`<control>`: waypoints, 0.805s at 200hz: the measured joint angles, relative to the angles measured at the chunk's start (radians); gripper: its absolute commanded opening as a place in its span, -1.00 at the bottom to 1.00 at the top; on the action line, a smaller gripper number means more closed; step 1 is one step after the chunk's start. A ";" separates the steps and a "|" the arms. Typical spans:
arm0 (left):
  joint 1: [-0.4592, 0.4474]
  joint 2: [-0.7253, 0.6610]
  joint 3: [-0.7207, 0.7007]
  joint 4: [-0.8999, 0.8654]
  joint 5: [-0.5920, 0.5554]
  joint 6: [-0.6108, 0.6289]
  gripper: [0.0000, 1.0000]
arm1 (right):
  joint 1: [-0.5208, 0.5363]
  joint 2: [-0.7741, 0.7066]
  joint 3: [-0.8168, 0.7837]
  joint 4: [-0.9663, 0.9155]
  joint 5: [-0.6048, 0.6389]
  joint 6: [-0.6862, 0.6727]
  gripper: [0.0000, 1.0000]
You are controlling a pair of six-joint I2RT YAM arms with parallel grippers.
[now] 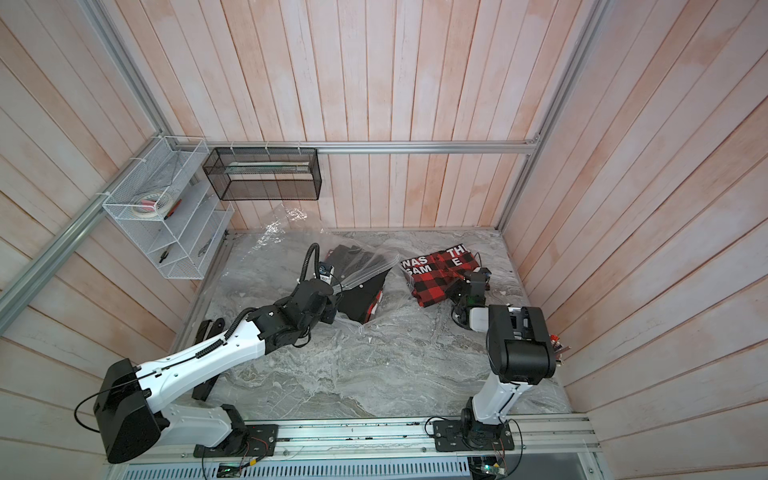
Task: Take the shirt out of the vacuum bag
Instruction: Place the shirt at the center of the board.
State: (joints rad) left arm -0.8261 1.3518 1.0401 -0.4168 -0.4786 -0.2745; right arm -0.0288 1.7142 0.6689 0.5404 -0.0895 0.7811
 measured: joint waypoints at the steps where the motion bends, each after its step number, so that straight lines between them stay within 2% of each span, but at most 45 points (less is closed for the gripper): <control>1: 0.000 0.000 0.000 0.000 0.000 0.000 -1.00 | 0.000 -0.003 -0.003 0.000 0.000 0.006 -0.33; 18: 0.000 -0.001 0.000 0.003 0.000 0.000 -1.00 | 0.000 -0.030 -0.032 -0.003 0.002 0.012 -0.27; 62: 0.000 -0.009 -0.001 0.006 0.000 0.000 -1.00 | 0.000 -0.159 -0.097 -0.038 0.023 0.032 0.15; 99: 0.000 -0.010 -0.003 0.006 0.002 0.000 -1.00 | 0.013 -0.375 -0.208 -0.058 0.089 0.035 0.18; 113: 0.000 -0.010 -0.003 0.008 0.004 0.000 -1.00 | 0.063 -0.433 -0.213 -0.083 0.127 0.017 0.19; 125: 0.000 -0.010 -0.003 0.013 0.007 -0.003 -1.00 | 0.148 -0.459 -0.192 -0.105 0.166 -0.010 0.25; 161: 0.000 -0.010 -0.003 0.016 0.011 -0.020 -1.00 | 0.405 -0.428 -0.053 -0.120 0.177 -0.055 0.27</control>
State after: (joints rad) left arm -0.8265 1.3418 1.0370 -0.4011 -0.4679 -0.2947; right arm 0.3759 1.2861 0.6163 0.4206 0.0875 0.7261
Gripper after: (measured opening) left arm 0.052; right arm 0.632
